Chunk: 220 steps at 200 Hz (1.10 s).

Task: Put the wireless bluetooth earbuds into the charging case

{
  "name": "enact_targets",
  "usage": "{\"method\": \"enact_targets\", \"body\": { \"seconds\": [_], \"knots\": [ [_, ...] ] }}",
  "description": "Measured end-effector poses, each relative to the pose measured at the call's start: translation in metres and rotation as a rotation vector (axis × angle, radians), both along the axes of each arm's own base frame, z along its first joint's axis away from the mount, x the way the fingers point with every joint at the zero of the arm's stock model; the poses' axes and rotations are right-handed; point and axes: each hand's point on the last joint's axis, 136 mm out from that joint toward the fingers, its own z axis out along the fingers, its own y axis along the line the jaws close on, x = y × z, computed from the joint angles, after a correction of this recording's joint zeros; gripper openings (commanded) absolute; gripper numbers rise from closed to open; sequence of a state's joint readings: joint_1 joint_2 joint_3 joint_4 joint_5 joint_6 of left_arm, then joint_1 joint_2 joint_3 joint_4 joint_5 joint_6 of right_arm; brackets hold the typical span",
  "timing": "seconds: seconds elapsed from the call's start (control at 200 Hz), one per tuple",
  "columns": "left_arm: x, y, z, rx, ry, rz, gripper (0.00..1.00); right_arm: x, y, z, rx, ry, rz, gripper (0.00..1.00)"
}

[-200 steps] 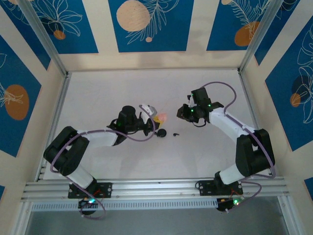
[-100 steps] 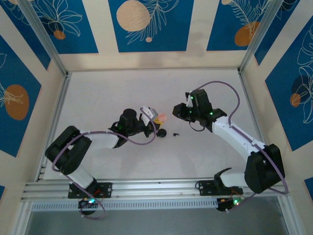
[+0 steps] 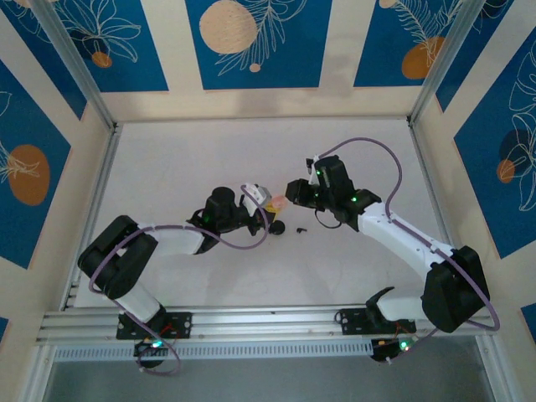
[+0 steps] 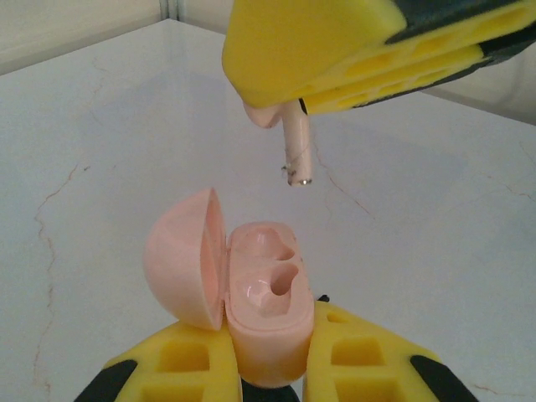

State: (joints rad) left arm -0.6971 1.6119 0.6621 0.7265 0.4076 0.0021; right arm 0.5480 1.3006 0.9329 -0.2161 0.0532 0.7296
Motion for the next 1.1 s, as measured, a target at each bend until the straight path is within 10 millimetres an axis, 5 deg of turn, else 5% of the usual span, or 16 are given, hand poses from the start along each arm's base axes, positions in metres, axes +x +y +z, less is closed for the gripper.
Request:
{"method": "enact_targets", "body": {
  "seconds": [1.1],
  "knots": [
    [0.0, 0.003, 0.009, -0.045, -0.023, 0.024, 0.1, -0.001, 0.014, -0.015, -0.113, -0.057, 0.026, 0.2]
  ]
}}
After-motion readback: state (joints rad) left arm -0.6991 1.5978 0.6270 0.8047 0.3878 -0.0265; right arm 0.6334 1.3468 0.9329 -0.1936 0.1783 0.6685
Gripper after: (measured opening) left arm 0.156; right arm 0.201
